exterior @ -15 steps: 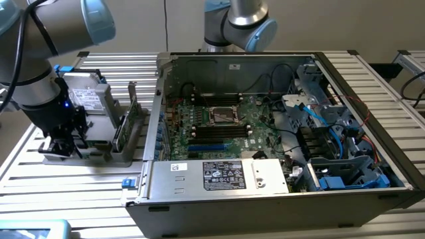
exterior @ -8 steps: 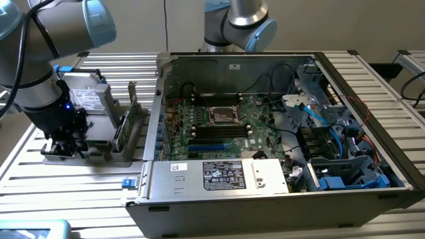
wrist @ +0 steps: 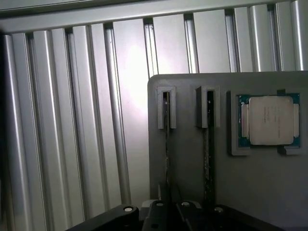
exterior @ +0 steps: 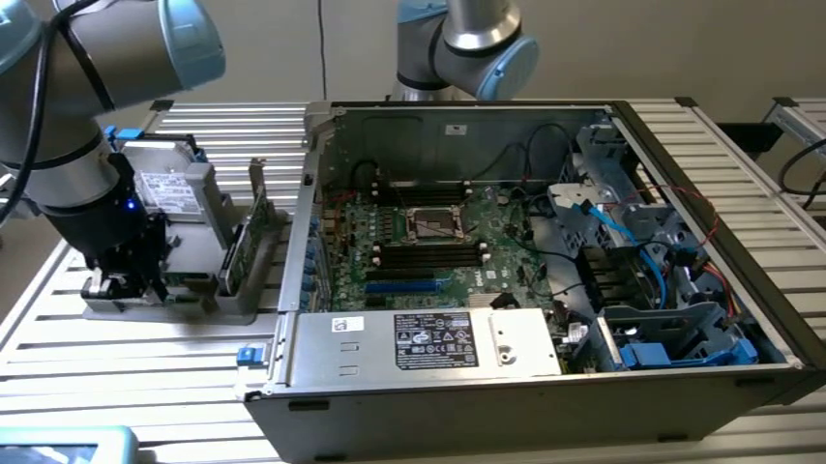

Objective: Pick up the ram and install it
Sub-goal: 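Pick up the ram and move it above insertion slot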

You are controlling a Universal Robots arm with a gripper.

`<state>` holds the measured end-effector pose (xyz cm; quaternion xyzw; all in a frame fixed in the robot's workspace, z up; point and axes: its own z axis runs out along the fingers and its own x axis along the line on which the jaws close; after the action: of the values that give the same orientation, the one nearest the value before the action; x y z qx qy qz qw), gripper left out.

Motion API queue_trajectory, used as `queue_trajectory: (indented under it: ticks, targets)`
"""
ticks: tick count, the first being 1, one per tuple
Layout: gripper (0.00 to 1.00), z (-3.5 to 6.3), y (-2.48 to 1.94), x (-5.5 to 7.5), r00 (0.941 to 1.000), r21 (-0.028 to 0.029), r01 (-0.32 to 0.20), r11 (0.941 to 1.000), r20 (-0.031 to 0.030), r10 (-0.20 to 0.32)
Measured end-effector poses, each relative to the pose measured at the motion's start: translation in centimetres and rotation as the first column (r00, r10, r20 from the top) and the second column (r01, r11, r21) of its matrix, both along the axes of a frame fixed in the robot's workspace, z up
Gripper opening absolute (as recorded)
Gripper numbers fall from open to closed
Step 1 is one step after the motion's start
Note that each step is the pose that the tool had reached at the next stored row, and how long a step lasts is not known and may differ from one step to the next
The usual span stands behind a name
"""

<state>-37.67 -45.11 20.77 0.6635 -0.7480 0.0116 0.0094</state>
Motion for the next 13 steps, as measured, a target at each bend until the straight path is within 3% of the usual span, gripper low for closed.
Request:
queue_trajectory:
  ticks: [13]
  targets:
    - [0.12,5.92,0.0,0.0,1.0,0.0,0.0,1.0,0.0,0.0]
